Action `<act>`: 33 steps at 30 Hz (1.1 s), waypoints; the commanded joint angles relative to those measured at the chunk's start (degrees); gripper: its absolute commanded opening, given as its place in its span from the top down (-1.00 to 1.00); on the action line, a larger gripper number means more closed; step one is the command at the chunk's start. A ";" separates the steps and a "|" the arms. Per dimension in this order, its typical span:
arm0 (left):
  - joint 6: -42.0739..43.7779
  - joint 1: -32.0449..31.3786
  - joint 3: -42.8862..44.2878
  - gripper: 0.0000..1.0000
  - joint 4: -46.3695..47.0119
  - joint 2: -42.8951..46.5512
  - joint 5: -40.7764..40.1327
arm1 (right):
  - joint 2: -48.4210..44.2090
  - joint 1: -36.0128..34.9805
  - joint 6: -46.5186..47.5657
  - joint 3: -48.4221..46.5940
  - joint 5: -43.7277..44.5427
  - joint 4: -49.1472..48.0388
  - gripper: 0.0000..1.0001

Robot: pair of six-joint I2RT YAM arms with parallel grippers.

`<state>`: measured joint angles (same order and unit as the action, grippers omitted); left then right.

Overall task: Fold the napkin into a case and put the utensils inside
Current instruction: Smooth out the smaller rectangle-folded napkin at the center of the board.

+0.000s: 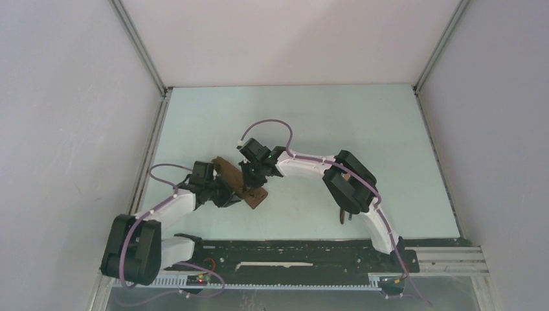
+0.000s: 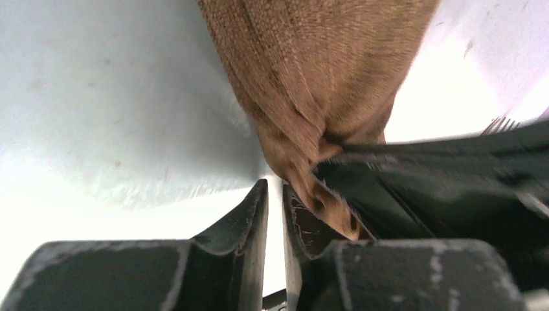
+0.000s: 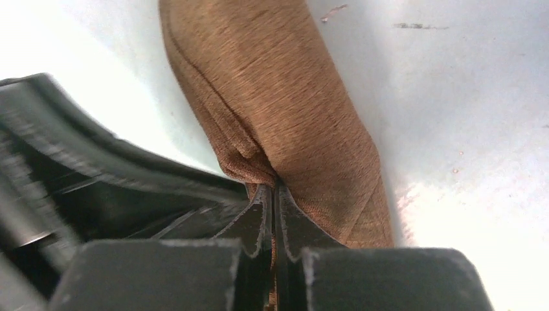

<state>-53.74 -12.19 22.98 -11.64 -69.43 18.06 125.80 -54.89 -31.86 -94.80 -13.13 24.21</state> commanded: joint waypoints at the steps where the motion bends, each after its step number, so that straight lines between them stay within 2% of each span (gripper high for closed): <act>1: 7.69 5.28 4.89 0.58 -13.14 8.24 -1.59 | 1.75 0.91 -1.76 1.65 -1.01 -4.13 1.00; 3: 11.03 10.34 7.81 0.53 -16.53 11.16 0.72 | 1.40 1.01 -1.69 2.75 -1.45 -5.58 1.00; 5: 13.31 13.32 12.65 0.53 -17.57 9.09 5.37 | 1.27 1.17 -1.55 3.21 -1.99 -6.08 1.00; 8: 14.53 13.85 19.32 0.78 -16.06 -0.79 12.00 | 0.99 1.36 -1.46 3.40 -2.93 -6.98 1.00; 10: 12.75 13.77 20.98 0.88 -10.23 -7.42 15.29 | 0.72 1.45 -1.52 3.23 -2.91 -6.98 1.00; 15: 12.47 13.70 22.66 1.00 -6.74 -14.58 12.35 | 0.09 1.93 -1.58 2.96 -3.46 -6.81 1.00; 25: 11.84 13.80 18.96 1.00 -3.59 -16.65 7.19 | -1.10 2.00 -1.37 3.07 -4.10 -6.99 0.98; 27: 11.79 13.99 18.57 1.00 -3.48 -17.41 5.28 | -1.56 1.94 -1.15 3.11 -4.51 -7.07 0.90; 29: 12.33 14.64 18.21 1.00 -3.58 -18.19 3.45 | -2.16 1.98 -0.43 2.34 -5.82 -6.00 0.71; 33: 14.09 15.84 18.48 1.00 -4.37 -20.21 3.10 | -6.51 2.31 4.61 2.02 -11.61 -4.97 0.07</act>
<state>-42.30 1.98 41.69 -16.71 -87.94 24.38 126.37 -53.23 -32.32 -92.27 -19.79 19.07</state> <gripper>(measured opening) 0.003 0.334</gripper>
